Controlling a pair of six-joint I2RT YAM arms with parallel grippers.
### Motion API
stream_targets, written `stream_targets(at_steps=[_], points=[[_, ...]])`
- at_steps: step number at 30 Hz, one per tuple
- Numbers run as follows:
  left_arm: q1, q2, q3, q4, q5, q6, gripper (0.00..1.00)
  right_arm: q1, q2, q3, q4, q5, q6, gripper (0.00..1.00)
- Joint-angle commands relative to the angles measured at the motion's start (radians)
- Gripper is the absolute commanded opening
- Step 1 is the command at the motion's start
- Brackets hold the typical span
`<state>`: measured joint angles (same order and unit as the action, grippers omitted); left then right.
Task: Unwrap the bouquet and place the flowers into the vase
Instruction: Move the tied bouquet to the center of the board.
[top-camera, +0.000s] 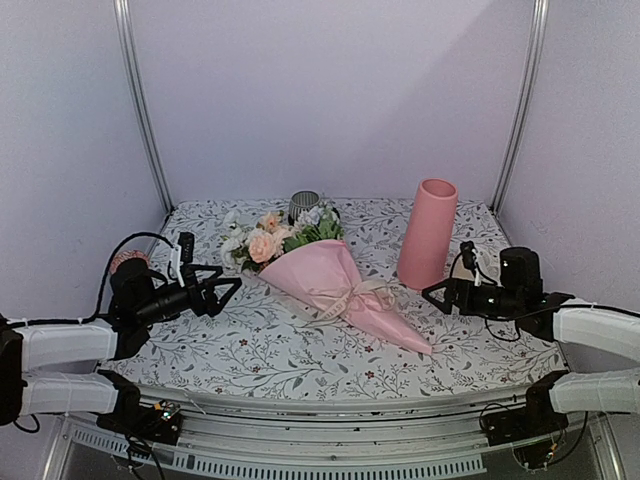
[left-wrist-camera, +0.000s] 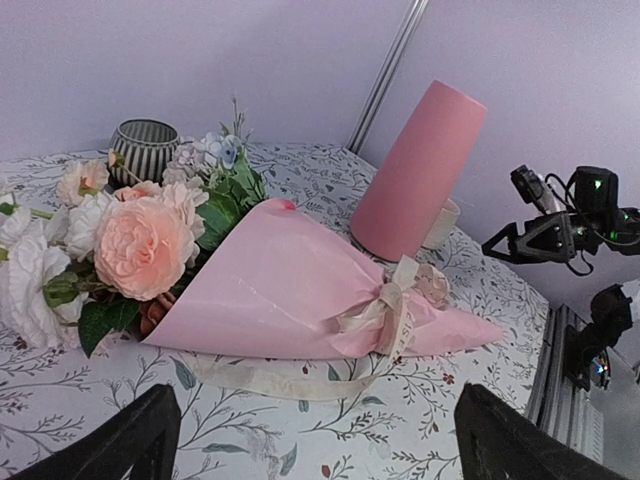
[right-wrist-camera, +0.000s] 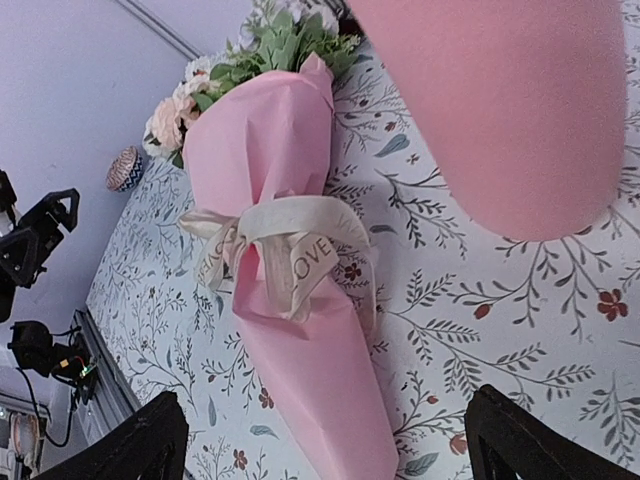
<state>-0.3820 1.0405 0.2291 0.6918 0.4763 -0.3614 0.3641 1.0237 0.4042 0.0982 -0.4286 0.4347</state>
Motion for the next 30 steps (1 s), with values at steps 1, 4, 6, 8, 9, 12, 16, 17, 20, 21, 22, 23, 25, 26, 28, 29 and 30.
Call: stream_targets(at_steps=[1, 4, 6, 8, 9, 12, 16, 17, 20, 21, 22, 23, 25, 26, 28, 29, 30], points=[[-0.02, 0.01, -0.001, 0.013, -0.01, 0.024, 0.98, 0.082, 0.071, -0.022, 0.089, 0.059, 0.023, 0.99], [-0.024, 0.013, 0.001, 0.008, -0.01, 0.028, 0.98, 0.142, 0.13, -0.017, 0.125, 0.077, 0.035, 0.99], [-0.028, 0.015, 0.002, 0.003, -0.008, 0.029, 0.98, 0.182, 0.174, -0.002, 0.125, 0.112, 0.032, 0.99], [-0.033, 0.019, 0.006, -0.002, -0.008, 0.033, 0.97, 0.215, 0.222, 0.012, 0.124, 0.137, 0.028, 0.99], [-0.035, 0.02, 0.008, -0.005, -0.009, 0.035, 0.97, 0.227, 0.239, 0.015, 0.126, 0.147, 0.028, 0.99], [-0.041, 0.032, 0.018, -0.016, -0.011, 0.04, 0.93, 0.261, 0.289, 0.023, 0.13, 0.177, 0.036, 0.99], [-0.053, 0.042, 0.023, -0.02, -0.01, 0.047, 0.92, 0.31, 0.361, 0.057, 0.119, 0.196, 0.032, 0.99], [-0.056, 0.044, 0.025, -0.022, -0.009, 0.049, 0.92, 0.325, 0.381, 0.069, 0.12, 0.193, 0.03, 0.99], [-0.064, 0.047, 0.03, -0.028, -0.015, 0.055, 0.92, 0.393, 0.439, 0.11, 0.128, 0.163, 0.025, 0.99], [-0.067, 0.048, 0.033, -0.032, -0.018, 0.058, 0.92, 0.414, 0.454, 0.122, 0.139, 0.145, 0.023, 0.99], [-0.07, 0.047, 0.035, -0.035, -0.02, 0.059, 0.92, 0.436, 0.466, 0.133, 0.151, 0.129, 0.025, 0.99], [-0.073, 0.046, 0.035, -0.036, -0.022, 0.061, 0.92, 0.465, 0.476, 0.142, 0.166, 0.112, 0.028, 0.99], [-0.078, 0.044, 0.034, -0.039, -0.026, 0.064, 0.92, 0.508, 0.489, 0.163, 0.194, 0.081, 0.026, 0.99], [-0.081, 0.043, 0.034, -0.04, -0.028, 0.066, 0.92, 0.526, 0.492, 0.174, 0.2, 0.074, 0.02, 0.99], [-0.086, 0.044, 0.036, -0.041, -0.032, 0.072, 0.92, 0.545, 0.487, 0.188, 0.191, 0.077, -0.004, 0.99], [-0.088, 0.045, 0.036, -0.044, -0.034, 0.074, 0.92, 0.544, 0.471, 0.187, 0.183, 0.106, -0.013, 0.99], [-0.091, 0.044, 0.038, -0.046, -0.036, 0.076, 0.92, 0.545, 0.454, 0.182, 0.17, 0.142, -0.017, 0.99]])
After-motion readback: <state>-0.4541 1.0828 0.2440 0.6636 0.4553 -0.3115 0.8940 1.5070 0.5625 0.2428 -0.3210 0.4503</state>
